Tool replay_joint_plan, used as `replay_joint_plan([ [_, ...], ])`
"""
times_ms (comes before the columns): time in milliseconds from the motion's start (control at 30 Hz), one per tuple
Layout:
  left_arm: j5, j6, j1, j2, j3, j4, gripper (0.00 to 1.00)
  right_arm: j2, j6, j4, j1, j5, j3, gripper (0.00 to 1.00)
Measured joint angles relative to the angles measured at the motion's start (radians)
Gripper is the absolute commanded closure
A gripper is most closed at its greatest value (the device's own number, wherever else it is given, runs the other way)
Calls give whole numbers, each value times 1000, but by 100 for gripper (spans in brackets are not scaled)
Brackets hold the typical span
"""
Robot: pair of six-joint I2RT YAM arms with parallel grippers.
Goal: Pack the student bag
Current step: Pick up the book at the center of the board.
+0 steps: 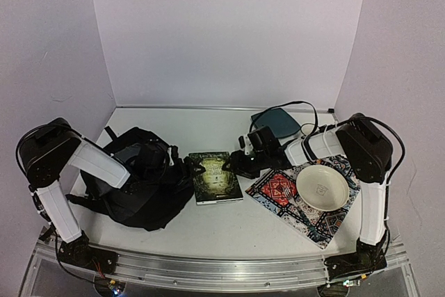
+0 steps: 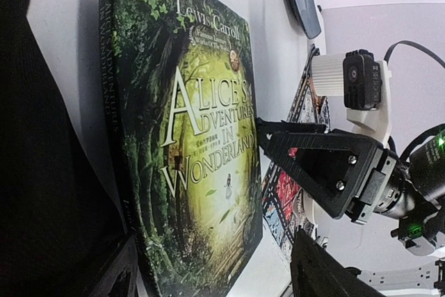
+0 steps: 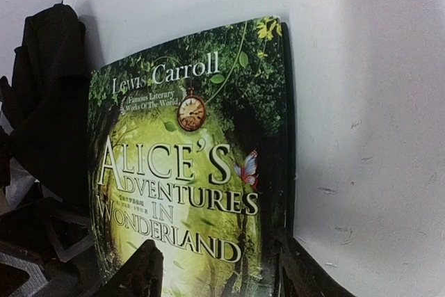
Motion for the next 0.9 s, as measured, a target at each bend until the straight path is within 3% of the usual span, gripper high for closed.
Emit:
replay_joint_plan([
  [167,-36,-5,-5,-15,-29,47,21,-17,-31,-55,25,51,3,40],
  [467,-49,-3,-15,-15,-57,79,16,-42,-89,-212,75,137,34,42],
  [733,-34,8,-18,29,-37,73,6,-32,-98,-226,74,118,44,45],
  [900,-9,7,-16,66,3,67,8,-16,-75,-170,64,54,44,46],
])
